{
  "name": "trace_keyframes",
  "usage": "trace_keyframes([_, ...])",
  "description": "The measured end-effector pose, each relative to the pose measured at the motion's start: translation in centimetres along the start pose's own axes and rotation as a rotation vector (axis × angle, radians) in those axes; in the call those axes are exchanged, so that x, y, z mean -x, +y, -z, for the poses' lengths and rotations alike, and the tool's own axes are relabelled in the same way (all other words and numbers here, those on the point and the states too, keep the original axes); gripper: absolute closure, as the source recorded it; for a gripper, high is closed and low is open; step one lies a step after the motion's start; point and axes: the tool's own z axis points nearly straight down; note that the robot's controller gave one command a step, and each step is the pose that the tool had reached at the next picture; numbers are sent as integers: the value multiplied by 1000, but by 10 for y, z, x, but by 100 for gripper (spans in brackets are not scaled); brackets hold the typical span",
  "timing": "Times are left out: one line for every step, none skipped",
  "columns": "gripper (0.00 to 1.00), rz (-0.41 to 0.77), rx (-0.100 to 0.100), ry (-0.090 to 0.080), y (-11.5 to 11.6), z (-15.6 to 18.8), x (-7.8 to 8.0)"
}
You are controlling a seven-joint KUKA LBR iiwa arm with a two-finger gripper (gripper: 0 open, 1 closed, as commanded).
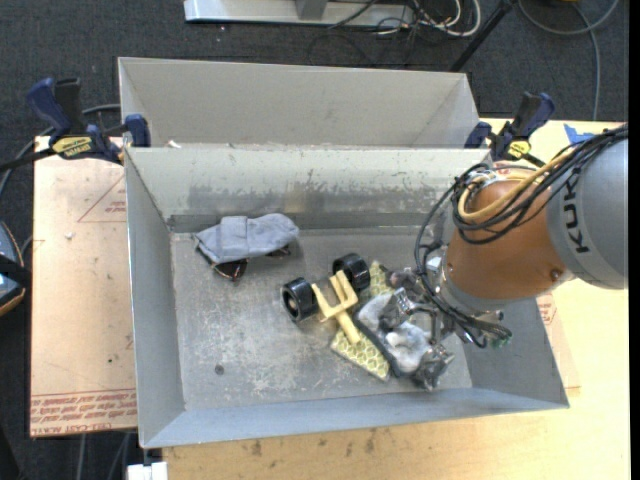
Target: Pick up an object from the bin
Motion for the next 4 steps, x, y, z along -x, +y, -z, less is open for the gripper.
trace_keyframes([100, 8, -4, -19, -1, 6, 10])
trace_keyframes([100, 30, -5, -20, -1, 6, 8])
trace_keyframes([100, 42, -4, -15, 0, 11, 9])
trace_keyframes([100, 35, 4, 1, 1, 25, 7])
